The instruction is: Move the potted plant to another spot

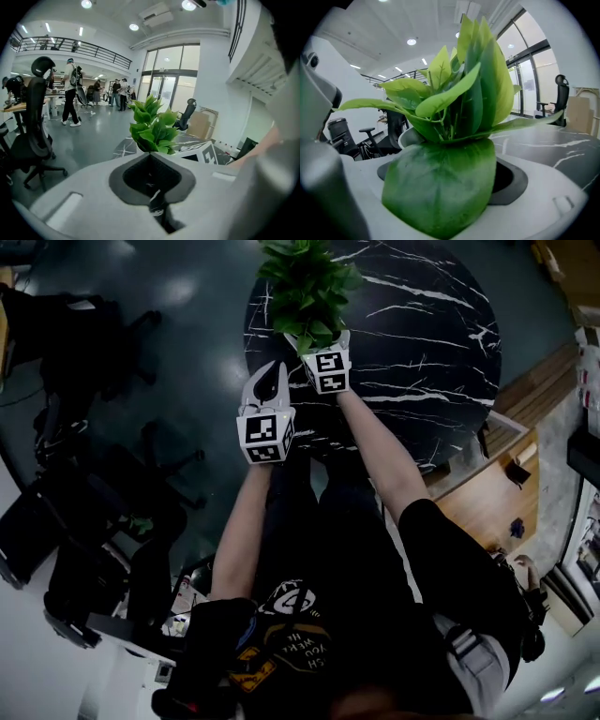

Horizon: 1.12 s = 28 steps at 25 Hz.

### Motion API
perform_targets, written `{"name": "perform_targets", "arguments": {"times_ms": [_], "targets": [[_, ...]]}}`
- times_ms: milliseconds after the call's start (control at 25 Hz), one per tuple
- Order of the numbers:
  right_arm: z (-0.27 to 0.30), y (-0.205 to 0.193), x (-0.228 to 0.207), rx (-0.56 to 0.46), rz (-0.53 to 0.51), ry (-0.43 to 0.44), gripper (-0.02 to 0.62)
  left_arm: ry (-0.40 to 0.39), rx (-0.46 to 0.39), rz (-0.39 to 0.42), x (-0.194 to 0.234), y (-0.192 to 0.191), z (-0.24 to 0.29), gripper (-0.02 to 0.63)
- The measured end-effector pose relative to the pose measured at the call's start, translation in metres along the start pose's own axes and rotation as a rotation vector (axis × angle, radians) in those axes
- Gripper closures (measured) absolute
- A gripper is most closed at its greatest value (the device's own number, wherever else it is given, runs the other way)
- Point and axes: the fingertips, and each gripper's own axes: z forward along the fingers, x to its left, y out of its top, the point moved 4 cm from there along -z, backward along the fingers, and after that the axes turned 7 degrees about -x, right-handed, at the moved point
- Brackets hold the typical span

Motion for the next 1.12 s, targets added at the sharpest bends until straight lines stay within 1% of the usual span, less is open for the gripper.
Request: {"name": "perform_targets", "arguments": {"times_ms": [120,240,360,440,600,720,920,1120], "targets": [[0.022,0.003,0.041,0.002,-0.032,0.074,0.117,0.053,-0.004,-0.023,0.027,-0.001,-0.015,0.603],[0.031,0.003,0.068,0.009,-0.046,0.115,0.117,0.087,-0.002,-0.033,0.045,-0.006,-0.025,0.603],[0.031,0.004,0.069,0.014,-0.056,0.117,0.118,0.098,0.005,-0.021,0.050,-0.011,-0.025,0.603],[0.024,0.000,0.057,0.028,-0.056,0.102,0.118,0.082,0.010,-0.009,0.045,-0.014,-0.022,0.603],[-0.003,0.000,0.014,0.028,-0.032,0.022,0.118,0.023,0.014,0.011,0.019,-0.013,-0.005,0.603],[-0.036,-0.005,-0.030,0.024,-0.007,-0.058,0.120,-0.054,0.026,0.053,-0.017,-0.013,0.021,0.603],[-0.121,-0.025,-0.117,0.012,0.066,-0.252,0.121,-0.229,0.052,0.136,-0.102,-0.016,0.062,0.603],[-0.222,-0.054,-0.209,0.009,0.135,-0.428,0.121,-0.370,0.083,0.201,-0.201,-0.028,0.082,0.603]]}}
